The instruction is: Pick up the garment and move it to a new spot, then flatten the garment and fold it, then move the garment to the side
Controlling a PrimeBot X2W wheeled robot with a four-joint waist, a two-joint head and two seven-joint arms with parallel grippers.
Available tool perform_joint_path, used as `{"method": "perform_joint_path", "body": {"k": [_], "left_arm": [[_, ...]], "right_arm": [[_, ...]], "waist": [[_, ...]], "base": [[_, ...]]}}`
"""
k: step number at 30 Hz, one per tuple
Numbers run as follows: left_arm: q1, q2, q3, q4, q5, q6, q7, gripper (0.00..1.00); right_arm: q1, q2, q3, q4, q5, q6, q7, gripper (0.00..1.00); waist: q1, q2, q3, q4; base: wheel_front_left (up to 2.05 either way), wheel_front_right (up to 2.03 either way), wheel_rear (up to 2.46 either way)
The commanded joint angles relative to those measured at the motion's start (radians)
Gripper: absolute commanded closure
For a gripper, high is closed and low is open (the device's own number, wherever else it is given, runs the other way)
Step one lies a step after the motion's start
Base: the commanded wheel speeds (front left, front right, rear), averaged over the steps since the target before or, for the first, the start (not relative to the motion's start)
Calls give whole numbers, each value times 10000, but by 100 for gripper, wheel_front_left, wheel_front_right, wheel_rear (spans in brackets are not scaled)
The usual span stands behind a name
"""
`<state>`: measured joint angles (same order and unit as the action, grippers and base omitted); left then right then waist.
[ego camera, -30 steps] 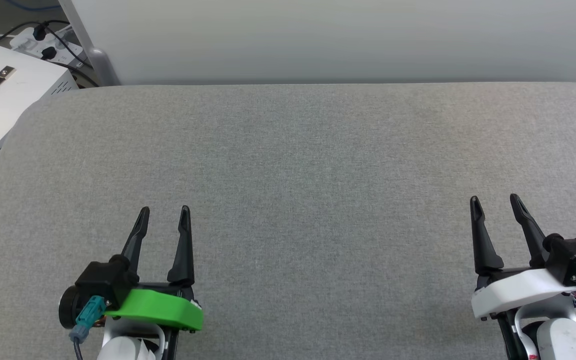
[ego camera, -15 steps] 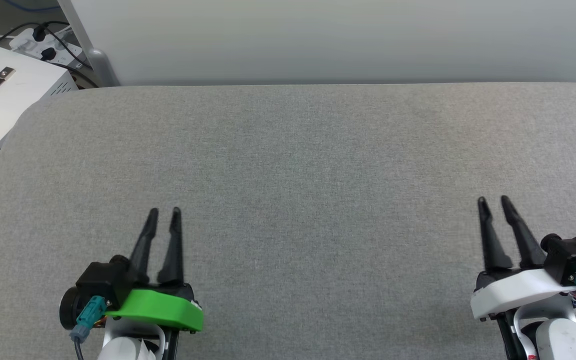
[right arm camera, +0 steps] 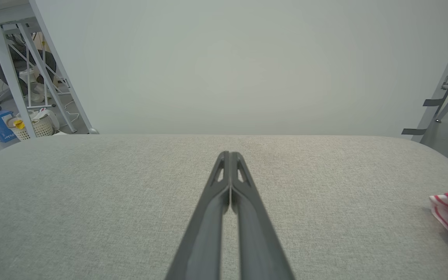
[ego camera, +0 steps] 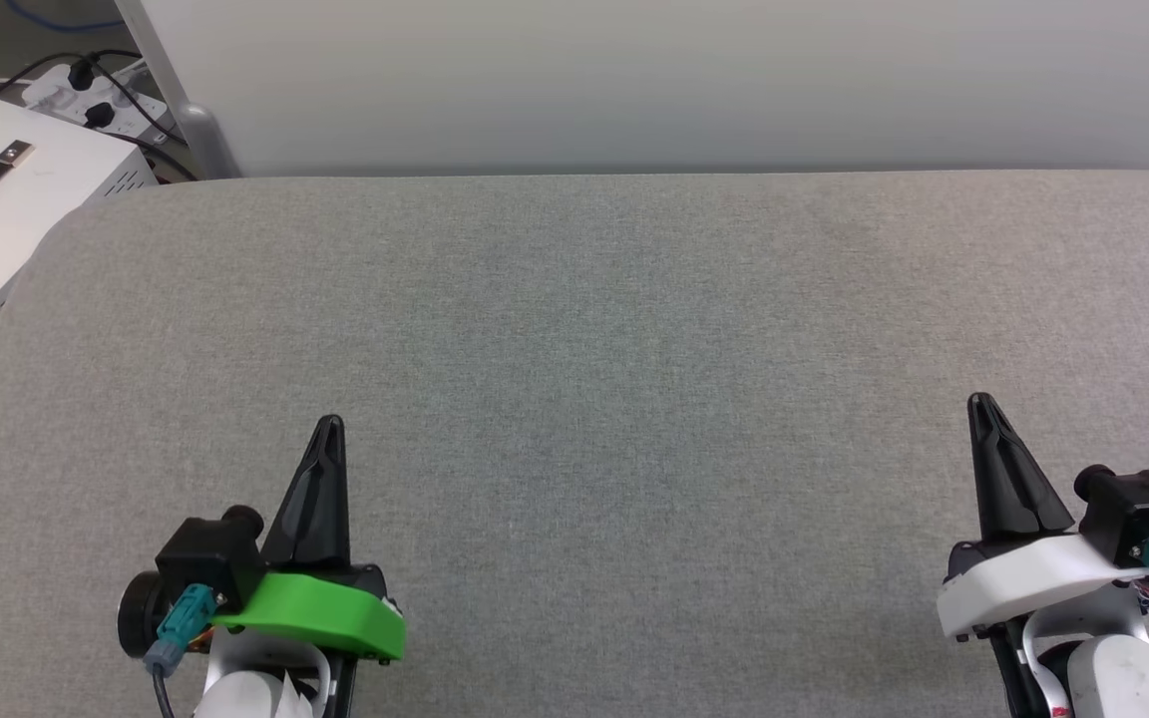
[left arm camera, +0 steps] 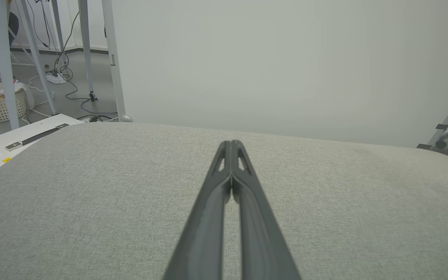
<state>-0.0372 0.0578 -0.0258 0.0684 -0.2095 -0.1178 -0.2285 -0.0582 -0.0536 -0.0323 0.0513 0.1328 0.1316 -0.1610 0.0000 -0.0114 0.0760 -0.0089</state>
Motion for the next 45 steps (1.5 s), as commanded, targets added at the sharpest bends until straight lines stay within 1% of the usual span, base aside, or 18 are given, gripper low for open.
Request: {"method": "perform_joint_path", "body": {"k": [1, 45], "left_arm": [[47, -9, 27, -44, 171, 61, 55, 100], [181, -37, 122, -308, 965, 522, 975, 100]], "right_arm": [[72, 4, 25, -53, -132, -1, 66, 100], [282, 16, 148, -243, -625, -5, 703, 100]], "waist": [[0, 14, -11, 2], [0, 55, -320, 38]], "base": [[0, 0, 0], [0, 0, 0]]}}
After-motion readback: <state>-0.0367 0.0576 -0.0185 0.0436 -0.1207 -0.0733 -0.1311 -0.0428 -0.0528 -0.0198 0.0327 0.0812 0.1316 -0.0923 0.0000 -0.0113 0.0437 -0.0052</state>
